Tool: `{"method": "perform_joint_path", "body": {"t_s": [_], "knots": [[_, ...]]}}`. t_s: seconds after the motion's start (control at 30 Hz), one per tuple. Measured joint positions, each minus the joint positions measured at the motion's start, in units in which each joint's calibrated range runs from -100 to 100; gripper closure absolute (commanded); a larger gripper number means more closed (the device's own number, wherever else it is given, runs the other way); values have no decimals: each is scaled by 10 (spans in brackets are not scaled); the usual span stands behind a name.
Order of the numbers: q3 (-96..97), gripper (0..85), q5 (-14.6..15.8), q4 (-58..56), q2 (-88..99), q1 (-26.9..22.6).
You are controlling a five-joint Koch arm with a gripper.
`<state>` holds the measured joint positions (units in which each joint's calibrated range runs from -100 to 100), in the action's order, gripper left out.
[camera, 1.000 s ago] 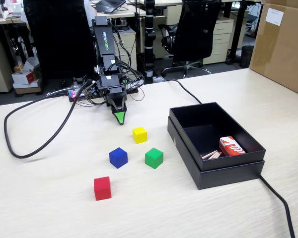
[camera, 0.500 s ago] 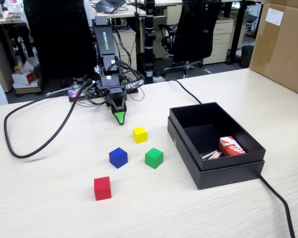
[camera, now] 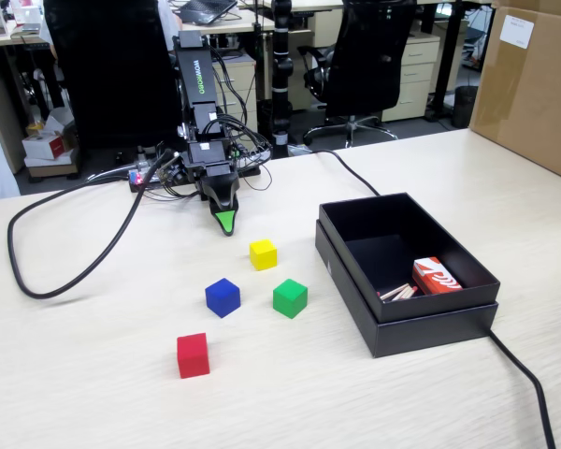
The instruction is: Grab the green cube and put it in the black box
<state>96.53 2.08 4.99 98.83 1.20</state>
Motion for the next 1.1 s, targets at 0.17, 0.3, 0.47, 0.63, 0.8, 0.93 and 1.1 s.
{"method": "perform_joint_path", "body": {"t_s": [0.17, 0.3, 0.47, 0.63, 0.8, 0.93, 1.1], "knots": [[-15, 375, -10, -15, 0, -1], [-64, 375, -15, -93, 0, 4], [-148, 376, -34, -190, -9, 11], [-279, 379, -36, -284, -10, 8], [-445, 379, -41, -413, -75, 0], [-617, 384, -52, -486, -177, -5], [-836, 383, -63, -557, -388, -25]]}}
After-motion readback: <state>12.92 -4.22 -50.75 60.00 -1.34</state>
